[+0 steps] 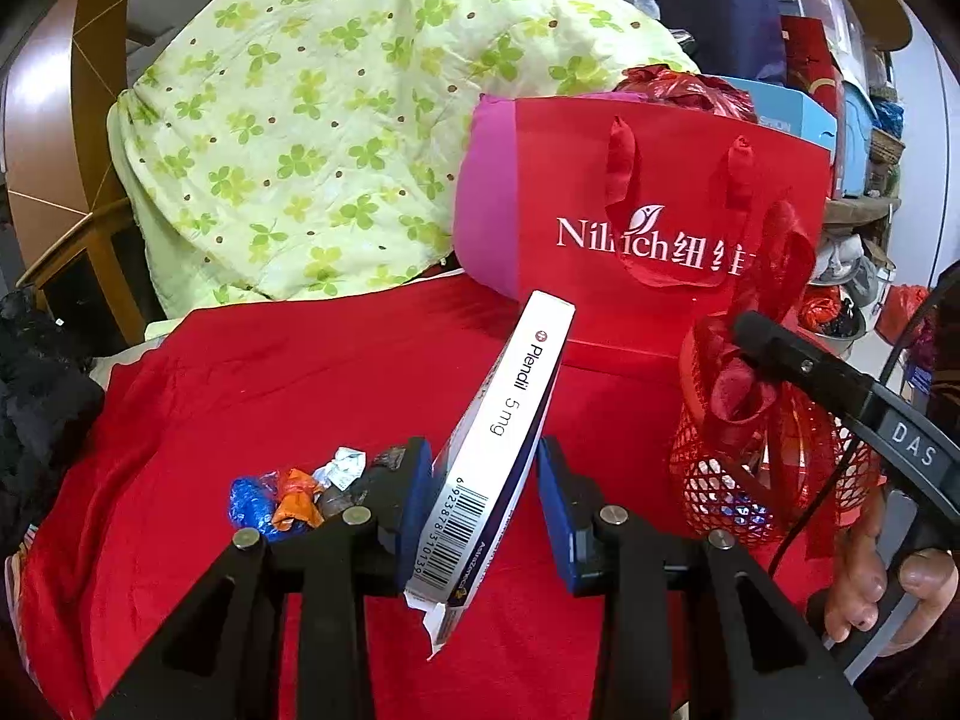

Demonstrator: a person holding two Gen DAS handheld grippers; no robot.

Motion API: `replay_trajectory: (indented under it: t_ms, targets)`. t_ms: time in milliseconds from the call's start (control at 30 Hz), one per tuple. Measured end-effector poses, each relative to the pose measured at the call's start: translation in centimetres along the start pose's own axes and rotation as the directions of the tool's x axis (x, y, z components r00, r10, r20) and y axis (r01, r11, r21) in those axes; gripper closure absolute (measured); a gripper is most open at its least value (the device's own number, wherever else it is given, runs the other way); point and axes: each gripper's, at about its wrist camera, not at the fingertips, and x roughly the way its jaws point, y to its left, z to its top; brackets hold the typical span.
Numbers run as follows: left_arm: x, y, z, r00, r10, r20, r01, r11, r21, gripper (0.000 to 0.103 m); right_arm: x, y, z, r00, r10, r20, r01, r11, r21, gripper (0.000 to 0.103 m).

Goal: Collect trash

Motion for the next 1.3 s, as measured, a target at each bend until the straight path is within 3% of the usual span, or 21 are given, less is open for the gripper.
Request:
replay_trajectory:
  t_ms: [600, 1300]
  targets:
    - [-0.9, -1.2, 0.0, 0.999, -0.035, 0.006, 0.035, 0.999, 0.018, 0.065, -1.2, -0.3, -0.1, 1.0, -0.012, 0.022, 0.011, 1.0, 0.016, 0.063]
    - [-0.1, 0.9, -0.9, 0.999, -0.039, -0.004, 0.039, 0.998, -0.044, 0.065, -0.3, -0.3, -0.2, 1.0, -0.021, 0.005, 0.021, 1.0, 0.021, 0.063]
